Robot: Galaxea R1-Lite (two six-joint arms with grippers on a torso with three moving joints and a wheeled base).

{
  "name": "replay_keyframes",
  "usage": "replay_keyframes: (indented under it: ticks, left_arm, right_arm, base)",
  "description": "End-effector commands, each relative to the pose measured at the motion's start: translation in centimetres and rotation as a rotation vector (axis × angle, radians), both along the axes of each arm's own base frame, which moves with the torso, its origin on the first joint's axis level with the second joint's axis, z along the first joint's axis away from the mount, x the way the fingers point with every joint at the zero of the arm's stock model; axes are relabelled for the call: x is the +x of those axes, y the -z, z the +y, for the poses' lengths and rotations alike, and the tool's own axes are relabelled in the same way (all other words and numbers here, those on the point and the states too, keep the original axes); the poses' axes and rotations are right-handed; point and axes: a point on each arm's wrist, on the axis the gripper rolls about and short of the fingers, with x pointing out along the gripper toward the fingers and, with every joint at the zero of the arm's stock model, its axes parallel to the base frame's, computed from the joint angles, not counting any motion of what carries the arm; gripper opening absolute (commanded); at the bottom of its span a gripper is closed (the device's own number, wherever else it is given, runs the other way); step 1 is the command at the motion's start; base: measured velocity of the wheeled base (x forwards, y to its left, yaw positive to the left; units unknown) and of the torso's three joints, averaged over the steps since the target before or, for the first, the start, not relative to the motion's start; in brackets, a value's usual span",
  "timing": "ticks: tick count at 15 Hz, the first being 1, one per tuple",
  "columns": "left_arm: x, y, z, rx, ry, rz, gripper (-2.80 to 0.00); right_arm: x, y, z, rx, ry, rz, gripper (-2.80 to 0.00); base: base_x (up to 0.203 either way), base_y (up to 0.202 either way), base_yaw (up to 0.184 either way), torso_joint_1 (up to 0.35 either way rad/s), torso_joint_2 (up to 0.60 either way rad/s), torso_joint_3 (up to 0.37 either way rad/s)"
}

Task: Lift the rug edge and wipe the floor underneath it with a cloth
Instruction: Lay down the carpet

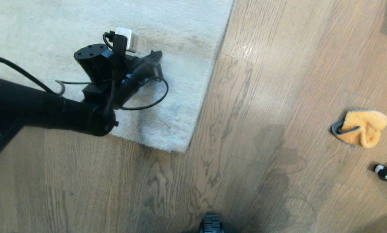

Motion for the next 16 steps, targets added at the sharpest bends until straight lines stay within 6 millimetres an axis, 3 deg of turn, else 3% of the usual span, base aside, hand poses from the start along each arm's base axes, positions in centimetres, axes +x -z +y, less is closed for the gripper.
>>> replay_keyframes:
  ticks: [1,7,11,13,16]
  left_arm:
    - [-1.8,1.2,-3.1,-0.02,0.075,0.071,-2.8]
    - [-8.0,5.0,-6.6,-0.079,0.111,0.315,-2.8]
    - [-12.6,7.5,-7.8,-0.079,0.124,0.457,-2.8]
    - [-14.3,8.2,-7.8,-0.073,0.119,0.524,-2.8]
    - [-15.1,8.5,-7.1,-0.032,0.1,0.571,-2.8]
  right_arm:
    - [0.0,0.0,0.0,-0.001,0.0,0.001,-2.8]
    - [0.0,0.0,0.0,-0.001,0.0,0.001,-2.8]
    - [0.0,0.0,0.0,-0.001,0.0,0.001,-2.8]
    - [0.0,0.0,0.0,-0.001,0.0,0.001,-2.8]
    - [0.0,0.0,0.0,-0.001,0.0,0.001,-2.8]
  base:
    - [0.0,0.0,0.0,0.0,0.0,0.0]
    - [0.0,0.0,0.0,0.0,0.0,0.0]
    - [0.0,0.0,0.0,0.0,0.0,0.0]
    - [0.0,0.0,0.0,0.0,0.0,0.0]
    - [0.0,0.0,0.0,0.0,0.0,0.0]
